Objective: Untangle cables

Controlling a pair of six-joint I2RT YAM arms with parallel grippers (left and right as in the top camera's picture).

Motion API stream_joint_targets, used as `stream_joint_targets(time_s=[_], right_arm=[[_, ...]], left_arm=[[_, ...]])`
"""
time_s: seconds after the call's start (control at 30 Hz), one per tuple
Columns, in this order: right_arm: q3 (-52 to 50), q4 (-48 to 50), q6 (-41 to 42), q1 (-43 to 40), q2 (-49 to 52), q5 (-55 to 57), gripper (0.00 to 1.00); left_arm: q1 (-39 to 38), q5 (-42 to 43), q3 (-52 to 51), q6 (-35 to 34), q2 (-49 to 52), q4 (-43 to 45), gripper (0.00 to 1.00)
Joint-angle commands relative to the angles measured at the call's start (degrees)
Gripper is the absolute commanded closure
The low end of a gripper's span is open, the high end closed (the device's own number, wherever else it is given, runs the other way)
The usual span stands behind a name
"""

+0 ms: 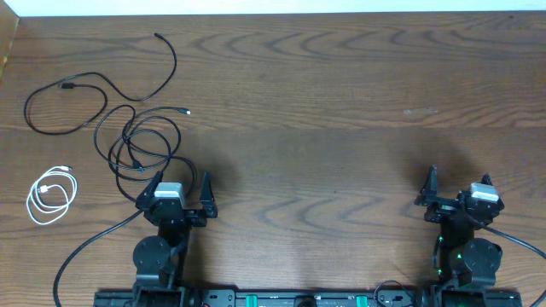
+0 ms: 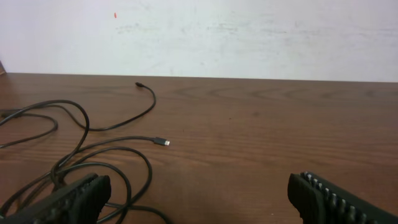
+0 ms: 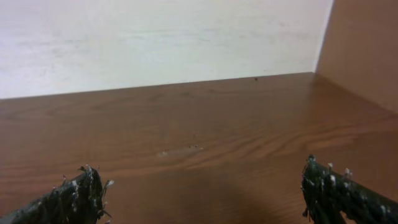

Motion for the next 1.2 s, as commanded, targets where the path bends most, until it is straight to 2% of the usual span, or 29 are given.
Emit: stream_joint_targets(time_s=[0.0,0.17,1.17], right_arm=[[-0.2,-0.24,-4.09,0.85,-0.04,-0.96,0.01],[-0.2,-0.24,-6.19,1.73,0.35,-0.98,0.01],[-0.2,-0.17,-6.12,2.67,0.42,-0.94,0.01]], left_arm=[[-0.11,-0.72,-1.55,1.18,-0.35,-1.03,0.04],[-0.11,-0.72,-1.55,1.18,-0.35,-1.03,0.04],[-0.11,-0.72,-1.55,1.16,-0.35,-1.03,0.04]])
